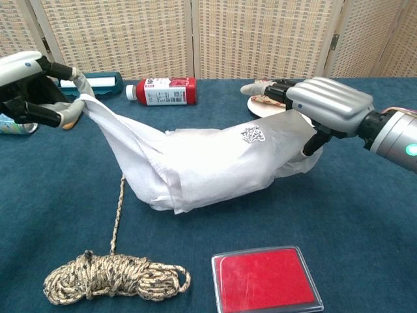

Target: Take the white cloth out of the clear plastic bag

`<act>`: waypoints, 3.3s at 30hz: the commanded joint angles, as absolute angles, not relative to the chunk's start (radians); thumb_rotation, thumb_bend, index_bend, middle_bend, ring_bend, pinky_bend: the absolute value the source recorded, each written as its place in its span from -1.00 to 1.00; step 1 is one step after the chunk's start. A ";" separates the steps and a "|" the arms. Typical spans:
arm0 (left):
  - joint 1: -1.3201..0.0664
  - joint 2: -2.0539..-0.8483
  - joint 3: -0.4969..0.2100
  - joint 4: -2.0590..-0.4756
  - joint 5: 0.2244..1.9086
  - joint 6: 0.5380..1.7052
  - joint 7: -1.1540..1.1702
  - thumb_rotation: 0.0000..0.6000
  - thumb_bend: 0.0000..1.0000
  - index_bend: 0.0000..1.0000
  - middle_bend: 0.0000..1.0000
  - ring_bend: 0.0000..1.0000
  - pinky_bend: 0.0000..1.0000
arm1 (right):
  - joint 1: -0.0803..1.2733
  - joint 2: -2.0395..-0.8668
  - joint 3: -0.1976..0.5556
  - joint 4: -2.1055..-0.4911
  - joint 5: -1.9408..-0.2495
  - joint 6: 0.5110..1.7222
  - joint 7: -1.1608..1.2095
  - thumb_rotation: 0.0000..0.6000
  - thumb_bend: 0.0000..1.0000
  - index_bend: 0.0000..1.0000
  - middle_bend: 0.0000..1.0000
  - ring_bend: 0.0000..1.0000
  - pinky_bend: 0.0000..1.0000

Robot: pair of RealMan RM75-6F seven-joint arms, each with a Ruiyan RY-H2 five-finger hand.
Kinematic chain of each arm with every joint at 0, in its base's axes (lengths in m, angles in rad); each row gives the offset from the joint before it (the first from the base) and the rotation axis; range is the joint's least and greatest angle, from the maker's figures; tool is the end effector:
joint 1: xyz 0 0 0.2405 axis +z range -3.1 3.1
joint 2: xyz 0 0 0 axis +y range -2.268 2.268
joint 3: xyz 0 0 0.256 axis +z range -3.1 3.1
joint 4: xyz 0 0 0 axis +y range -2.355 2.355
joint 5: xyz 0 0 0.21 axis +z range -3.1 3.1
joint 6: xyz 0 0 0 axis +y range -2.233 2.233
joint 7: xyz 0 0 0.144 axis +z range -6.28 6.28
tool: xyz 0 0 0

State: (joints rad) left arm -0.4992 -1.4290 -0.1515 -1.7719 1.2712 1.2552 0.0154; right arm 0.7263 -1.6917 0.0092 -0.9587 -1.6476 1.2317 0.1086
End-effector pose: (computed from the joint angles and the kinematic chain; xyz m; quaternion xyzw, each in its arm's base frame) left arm -0.1613 0.2795 0.0425 -0.5878 -0.4978 -0.5199 0.3693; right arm -0.1829 -0.3463 -0.0215 0.7834 -0.2137 0.4546 0.3659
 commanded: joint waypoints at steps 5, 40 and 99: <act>-0.490 -1.447 -0.143 -1.752 1.281 1.251 0.026 1.00 0.56 0.44 1.00 0.77 0.87 | 0.708 -1.623 0.007 -1.051 -1.633 1.213 0.058 1.00 -1.00 -1.00 -0.80 -0.80 -0.26; -0.475 -1.465 -0.153 -1.755 1.298 1.244 0.063 1.00 0.56 0.44 1.00 0.77 0.87 | 0.633 -1.297 -0.013 -1.538 -1.490 1.015 -0.096 1.00 -1.00 -1.00 -1.00 -1.00 -0.80; -0.419 -1.401 -0.155 -1.722 1.269 1.258 0.049 1.00 0.56 0.44 1.00 0.77 0.87 | 0.662 -1.337 0.109 -1.398 -1.171 0.869 -0.226 1.00 0.54 0.47 1.00 1.00 1.00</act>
